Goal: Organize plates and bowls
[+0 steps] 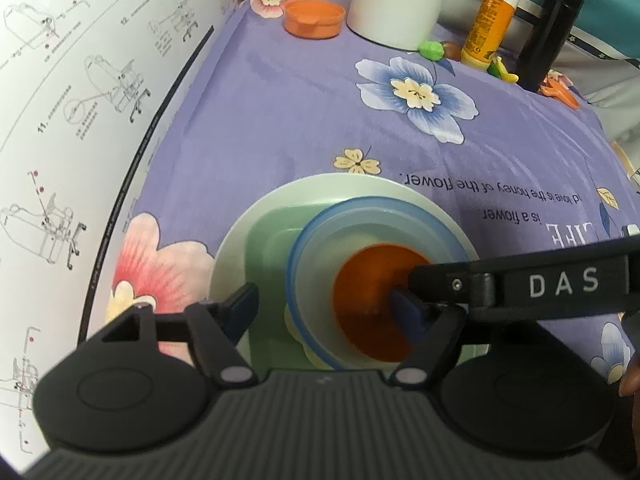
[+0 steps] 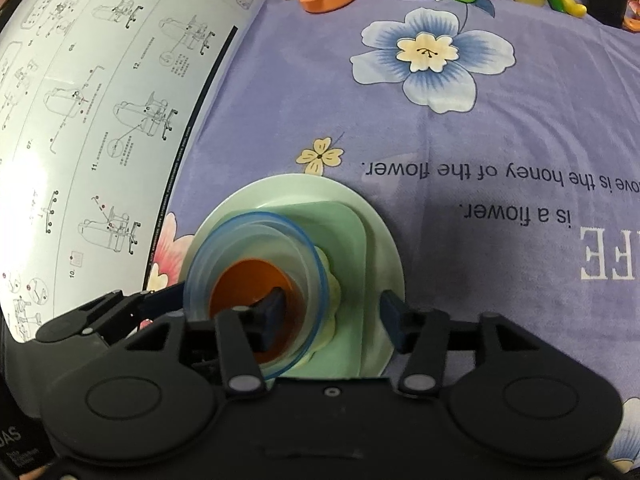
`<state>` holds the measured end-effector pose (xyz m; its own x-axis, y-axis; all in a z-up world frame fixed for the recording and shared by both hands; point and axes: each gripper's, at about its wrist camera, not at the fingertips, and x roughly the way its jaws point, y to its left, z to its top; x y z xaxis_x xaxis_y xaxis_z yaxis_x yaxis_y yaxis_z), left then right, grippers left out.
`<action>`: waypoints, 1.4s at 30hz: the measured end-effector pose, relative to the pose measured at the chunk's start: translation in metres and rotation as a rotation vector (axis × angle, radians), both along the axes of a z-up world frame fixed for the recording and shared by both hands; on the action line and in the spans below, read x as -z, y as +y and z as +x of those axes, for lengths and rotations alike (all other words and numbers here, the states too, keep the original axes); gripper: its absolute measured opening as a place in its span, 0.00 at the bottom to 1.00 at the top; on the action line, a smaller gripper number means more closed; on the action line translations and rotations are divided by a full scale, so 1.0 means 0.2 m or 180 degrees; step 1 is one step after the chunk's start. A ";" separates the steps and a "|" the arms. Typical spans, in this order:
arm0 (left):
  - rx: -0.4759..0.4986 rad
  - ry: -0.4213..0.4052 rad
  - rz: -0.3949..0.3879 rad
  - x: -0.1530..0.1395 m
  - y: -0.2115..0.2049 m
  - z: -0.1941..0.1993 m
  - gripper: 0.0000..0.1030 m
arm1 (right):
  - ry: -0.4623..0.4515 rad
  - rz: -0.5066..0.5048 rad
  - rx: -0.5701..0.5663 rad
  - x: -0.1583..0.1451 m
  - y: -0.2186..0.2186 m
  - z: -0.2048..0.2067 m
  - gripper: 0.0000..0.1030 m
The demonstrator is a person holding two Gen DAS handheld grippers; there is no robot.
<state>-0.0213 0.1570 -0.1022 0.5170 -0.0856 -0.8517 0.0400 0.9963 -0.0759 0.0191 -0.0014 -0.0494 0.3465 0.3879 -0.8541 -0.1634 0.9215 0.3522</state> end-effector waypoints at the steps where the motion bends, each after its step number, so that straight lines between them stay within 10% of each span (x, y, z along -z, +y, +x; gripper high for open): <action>1: -0.0002 -0.0020 0.0033 -0.01 0.00 0.00 0.74 | -0.0016 -0.0003 -0.0004 -0.01 0.00 0.00 0.63; 15: -0.0095 -0.0298 0.0094 -0.18 -0.01 -0.08 1.00 | -0.0284 0.0174 0.0168 -0.15 -0.14 -0.09 1.00; 42: -0.0023 -0.0784 -0.0009 -0.26 -0.04 -0.47 1.00 | -0.1061 -0.0145 0.0004 -0.25 -0.37 -0.51 1.00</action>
